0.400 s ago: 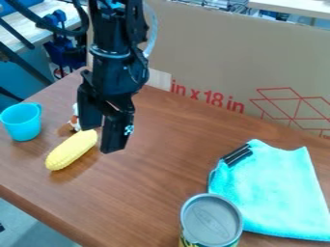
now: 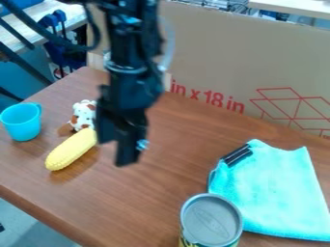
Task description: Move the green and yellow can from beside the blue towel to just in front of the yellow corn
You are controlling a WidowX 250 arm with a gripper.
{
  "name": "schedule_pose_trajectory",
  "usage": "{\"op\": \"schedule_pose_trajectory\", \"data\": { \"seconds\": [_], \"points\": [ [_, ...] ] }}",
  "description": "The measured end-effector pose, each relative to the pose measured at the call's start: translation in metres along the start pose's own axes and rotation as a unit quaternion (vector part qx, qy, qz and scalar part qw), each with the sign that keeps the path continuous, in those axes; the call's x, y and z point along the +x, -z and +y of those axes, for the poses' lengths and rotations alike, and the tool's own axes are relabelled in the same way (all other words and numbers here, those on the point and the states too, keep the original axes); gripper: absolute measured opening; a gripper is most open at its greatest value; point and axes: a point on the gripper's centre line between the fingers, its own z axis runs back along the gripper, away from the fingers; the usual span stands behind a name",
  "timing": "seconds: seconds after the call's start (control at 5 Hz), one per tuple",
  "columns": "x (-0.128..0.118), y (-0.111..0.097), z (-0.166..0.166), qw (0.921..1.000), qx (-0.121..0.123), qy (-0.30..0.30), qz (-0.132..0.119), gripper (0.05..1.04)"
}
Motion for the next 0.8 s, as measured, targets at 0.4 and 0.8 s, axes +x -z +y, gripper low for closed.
{"op": "schedule_pose_trajectory", "data": {
  "seconds": [0.4, 0.8],
  "points": [
    [0.021, -0.02, -0.05, 0.9963, 0.027, 0.055, -0.06, 0.999],
    [0.036, 0.005, -0.072, 0.9962, 0.017, 0.071, -0.048, 0.999]
  ]
}}
